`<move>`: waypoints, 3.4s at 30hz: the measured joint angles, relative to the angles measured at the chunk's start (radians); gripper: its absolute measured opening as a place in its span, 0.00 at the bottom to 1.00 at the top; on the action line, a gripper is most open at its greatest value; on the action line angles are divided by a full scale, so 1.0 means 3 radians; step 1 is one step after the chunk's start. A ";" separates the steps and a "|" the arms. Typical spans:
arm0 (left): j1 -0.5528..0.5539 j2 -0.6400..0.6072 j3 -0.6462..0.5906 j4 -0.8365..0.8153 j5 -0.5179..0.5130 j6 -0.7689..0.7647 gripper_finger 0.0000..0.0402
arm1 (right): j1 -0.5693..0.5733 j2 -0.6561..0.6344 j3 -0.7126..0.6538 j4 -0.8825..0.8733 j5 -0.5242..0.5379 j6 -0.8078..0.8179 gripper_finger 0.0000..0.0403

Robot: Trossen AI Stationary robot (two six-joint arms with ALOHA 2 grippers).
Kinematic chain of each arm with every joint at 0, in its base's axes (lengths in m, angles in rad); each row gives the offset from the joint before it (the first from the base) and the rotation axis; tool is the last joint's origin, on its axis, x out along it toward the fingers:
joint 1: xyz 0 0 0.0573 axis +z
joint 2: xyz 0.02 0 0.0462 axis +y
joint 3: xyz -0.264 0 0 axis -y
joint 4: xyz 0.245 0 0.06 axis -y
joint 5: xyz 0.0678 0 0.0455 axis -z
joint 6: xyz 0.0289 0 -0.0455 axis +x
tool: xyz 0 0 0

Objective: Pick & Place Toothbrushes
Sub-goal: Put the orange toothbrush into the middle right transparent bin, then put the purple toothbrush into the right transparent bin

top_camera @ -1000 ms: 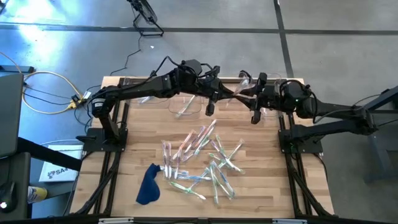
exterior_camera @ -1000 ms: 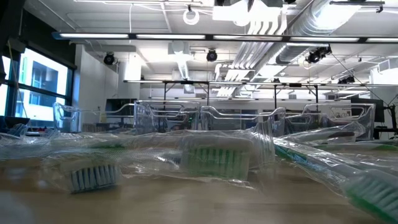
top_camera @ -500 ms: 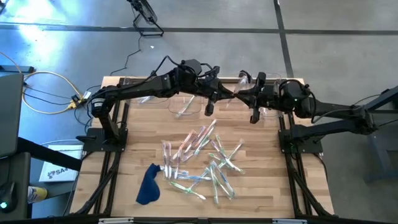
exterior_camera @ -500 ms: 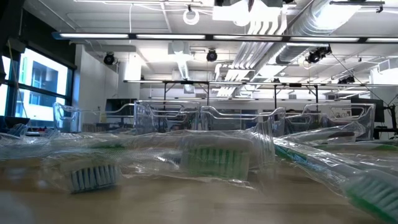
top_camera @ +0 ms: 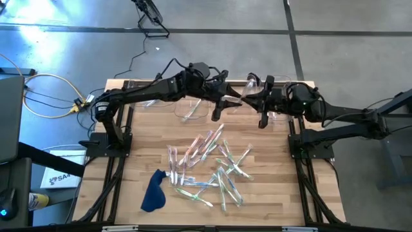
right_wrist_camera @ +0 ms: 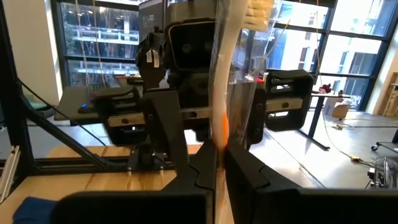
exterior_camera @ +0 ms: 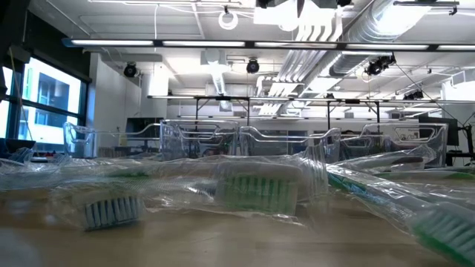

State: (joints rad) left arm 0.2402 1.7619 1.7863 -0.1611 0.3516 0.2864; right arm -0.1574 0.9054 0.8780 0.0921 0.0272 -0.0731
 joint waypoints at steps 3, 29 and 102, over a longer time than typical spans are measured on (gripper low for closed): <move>0.0085 -0.0062 0.0000 -0.0205 0.0016 0.0078 0.36 | 0.0000 0.0000 0.0000 -0.0031 0.0019 -0.0001 0.02; 0.0391 -0.1337 0.0005 -0.1116 0.0281 0.0081 0.38 | -0.0679 0.1223 0.0685 -0.1380 0.0310 -0.0420 0.02; 0.0399 -0.1384 0.0003 -0.1565 -0.0201 0.0574 0.38 | -0.1647 0.2155 0.1361 -0.1719 -0.0547 -0.1329 0.20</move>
State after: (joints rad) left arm 0.3599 1.3468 1.7870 -0.6304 0.2913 0.4586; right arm -0.6513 1.5518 1.2861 -0.4235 -0.1371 -0.4717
